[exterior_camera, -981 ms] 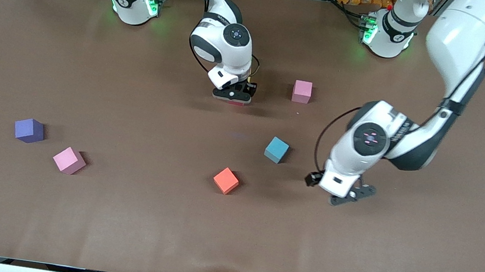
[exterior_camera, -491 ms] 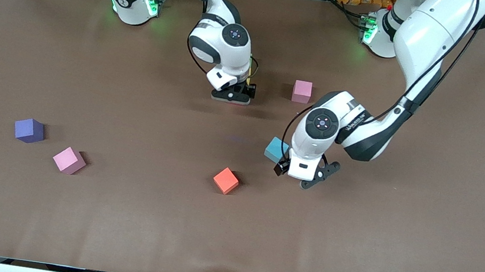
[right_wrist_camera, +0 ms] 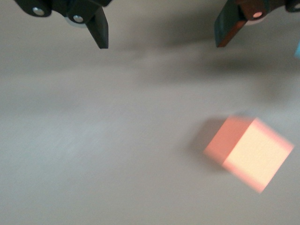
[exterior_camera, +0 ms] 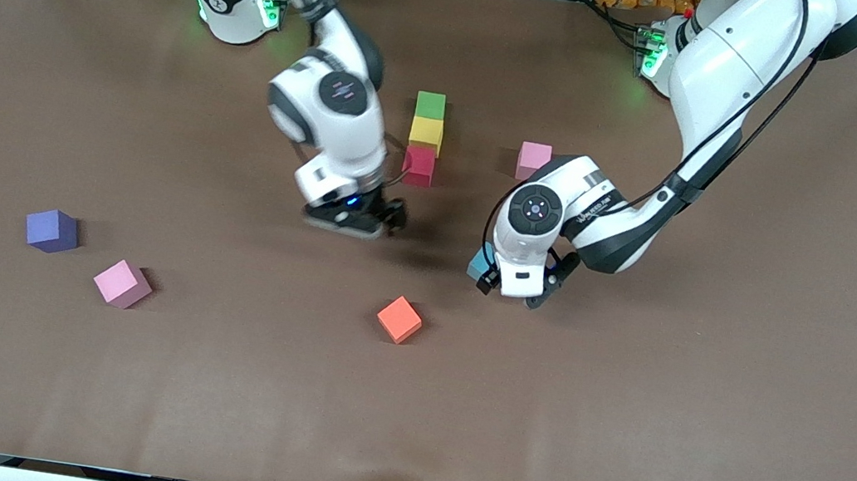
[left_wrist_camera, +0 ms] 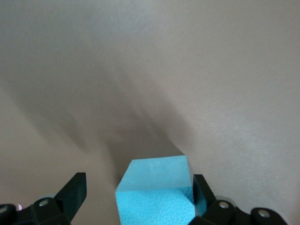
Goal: Arrange blocks into number 1
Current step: 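Grasp the light pink cube with the right gripper while the left gripper carries cyan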
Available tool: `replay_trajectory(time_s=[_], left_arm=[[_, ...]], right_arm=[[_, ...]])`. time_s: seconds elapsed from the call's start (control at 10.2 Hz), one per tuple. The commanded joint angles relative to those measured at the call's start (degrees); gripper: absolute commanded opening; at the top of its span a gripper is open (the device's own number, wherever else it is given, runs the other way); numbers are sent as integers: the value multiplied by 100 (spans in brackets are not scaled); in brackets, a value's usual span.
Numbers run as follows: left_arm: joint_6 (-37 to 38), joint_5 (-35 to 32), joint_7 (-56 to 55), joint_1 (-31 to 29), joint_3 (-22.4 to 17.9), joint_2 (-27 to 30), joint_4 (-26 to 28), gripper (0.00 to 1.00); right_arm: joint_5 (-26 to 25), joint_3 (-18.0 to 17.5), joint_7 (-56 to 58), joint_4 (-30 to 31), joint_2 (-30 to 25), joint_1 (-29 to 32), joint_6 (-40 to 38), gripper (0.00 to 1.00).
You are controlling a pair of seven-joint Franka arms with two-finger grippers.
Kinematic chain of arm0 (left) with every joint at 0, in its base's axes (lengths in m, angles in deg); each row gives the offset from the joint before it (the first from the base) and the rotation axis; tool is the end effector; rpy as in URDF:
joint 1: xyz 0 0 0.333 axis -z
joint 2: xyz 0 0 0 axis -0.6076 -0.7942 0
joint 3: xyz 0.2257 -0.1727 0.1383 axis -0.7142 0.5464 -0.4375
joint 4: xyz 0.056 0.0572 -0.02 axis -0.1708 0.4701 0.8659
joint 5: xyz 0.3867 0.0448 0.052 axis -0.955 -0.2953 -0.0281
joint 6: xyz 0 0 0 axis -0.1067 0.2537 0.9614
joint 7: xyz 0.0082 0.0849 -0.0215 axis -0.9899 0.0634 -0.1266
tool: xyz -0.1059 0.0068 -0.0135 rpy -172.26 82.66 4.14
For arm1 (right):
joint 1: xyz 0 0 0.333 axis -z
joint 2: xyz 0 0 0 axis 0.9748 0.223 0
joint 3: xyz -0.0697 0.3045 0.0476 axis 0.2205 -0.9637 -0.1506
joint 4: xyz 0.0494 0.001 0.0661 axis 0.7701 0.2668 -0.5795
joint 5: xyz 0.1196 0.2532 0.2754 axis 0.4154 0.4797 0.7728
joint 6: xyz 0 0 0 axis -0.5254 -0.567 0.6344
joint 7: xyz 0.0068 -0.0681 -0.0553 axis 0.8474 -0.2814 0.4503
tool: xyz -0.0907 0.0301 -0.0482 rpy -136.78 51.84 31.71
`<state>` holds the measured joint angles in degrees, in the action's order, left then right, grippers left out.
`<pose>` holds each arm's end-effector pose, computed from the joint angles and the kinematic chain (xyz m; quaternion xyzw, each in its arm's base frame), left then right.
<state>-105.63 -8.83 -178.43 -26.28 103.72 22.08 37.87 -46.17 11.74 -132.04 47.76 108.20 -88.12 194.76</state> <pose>0.5416 -0.3973 0.2129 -0.8898 -0.4549 0.0252 0.0269 0.5350 0.3541 0.2844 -0.9936 0.0801 -0.0795 0.0098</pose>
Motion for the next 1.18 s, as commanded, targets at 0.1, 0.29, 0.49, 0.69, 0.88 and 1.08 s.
replay_trajectory(time_s=[0.1, 0.29, 0.49, 0.69, 0.88, 1.08], left_arm=[[-354, -57, -389, 81, 9, 58, 295, 100], [-363, -65, -355, 160, 9, 23, 295, 100], [-363, -74, 187, 169, 9, 5, 295, 0], [-363, -161, 392, 222, 0, 14, 216, 0], [-363, -477, 952, 475, 9, 75, 181, 0], [-354, -889, 1087, 958, 9, 58, -47, 0]], right_arm=[[-48, 215, 2345, -58, -137, 1195, -284, 100], [285, 532, 4474, -409, -163, 1522, -740, 100], [810, 1146, 6831, -454, -155, 1619, -681, 100], [972, 1412, 7972, -463, -85, 1690, -620, 100], [989, 1631, 8411, -463, 116, 1699, -260, 100], [1016, 1773, 8852, -498, 319, 1786, -128, 100]])
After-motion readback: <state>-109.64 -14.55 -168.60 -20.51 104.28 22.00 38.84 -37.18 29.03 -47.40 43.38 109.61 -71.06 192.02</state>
